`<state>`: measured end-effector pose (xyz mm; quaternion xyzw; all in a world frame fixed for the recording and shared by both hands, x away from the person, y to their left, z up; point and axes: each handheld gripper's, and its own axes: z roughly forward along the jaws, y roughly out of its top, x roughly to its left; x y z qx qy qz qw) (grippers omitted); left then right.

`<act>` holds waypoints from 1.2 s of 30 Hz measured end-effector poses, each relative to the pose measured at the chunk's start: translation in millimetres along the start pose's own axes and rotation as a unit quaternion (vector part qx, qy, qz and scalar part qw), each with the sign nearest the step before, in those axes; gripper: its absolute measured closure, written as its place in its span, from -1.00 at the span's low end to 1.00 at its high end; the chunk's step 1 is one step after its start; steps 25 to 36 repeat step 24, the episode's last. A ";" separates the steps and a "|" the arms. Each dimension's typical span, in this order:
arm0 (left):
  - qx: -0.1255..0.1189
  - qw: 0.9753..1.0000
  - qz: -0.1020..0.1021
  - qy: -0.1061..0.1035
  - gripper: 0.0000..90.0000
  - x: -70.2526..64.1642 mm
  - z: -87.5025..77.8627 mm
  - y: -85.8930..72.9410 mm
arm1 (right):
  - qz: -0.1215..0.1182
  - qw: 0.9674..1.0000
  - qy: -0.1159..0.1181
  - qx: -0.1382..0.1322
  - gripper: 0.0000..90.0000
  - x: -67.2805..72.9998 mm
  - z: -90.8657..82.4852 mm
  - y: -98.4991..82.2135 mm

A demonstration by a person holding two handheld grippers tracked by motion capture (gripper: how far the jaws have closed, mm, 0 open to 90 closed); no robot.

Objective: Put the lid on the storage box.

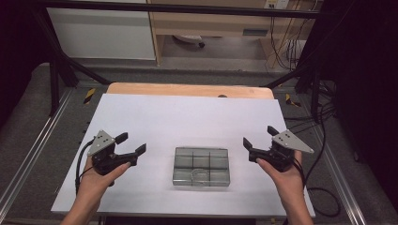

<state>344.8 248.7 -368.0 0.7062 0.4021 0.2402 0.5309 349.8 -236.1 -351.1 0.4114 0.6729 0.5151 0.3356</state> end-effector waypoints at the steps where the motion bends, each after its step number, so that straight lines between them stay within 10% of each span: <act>1: 0.000 1.000 0.001 0.002 -0.64 1.0 -2.5 -1.5 | -0.001 1.000 0.001 -0.001 -0.91 -2.2 -3.1 -4.3; 18: -0.011 0.999 -0.034 0.013 -0.73 20.8 -34.3 -53.4 | 0.031 0.998 0.000 0.058 -0.88 -22.2 -16.1 -68.8; 24: 0.036 0.999 0.001 0.039 -0.72 23.7 -30.0 -69.2 | 0.047 0.995 0.009 0.091 -0.90 -15.7 -6.1 -86.4; 36: 0.036 0.999 0.001 0.039 -0.72 23.7 -30.0 -69.2 | 0.047 0.995 0.009 0.091 -0.90 -15.7 -6.1 -86.4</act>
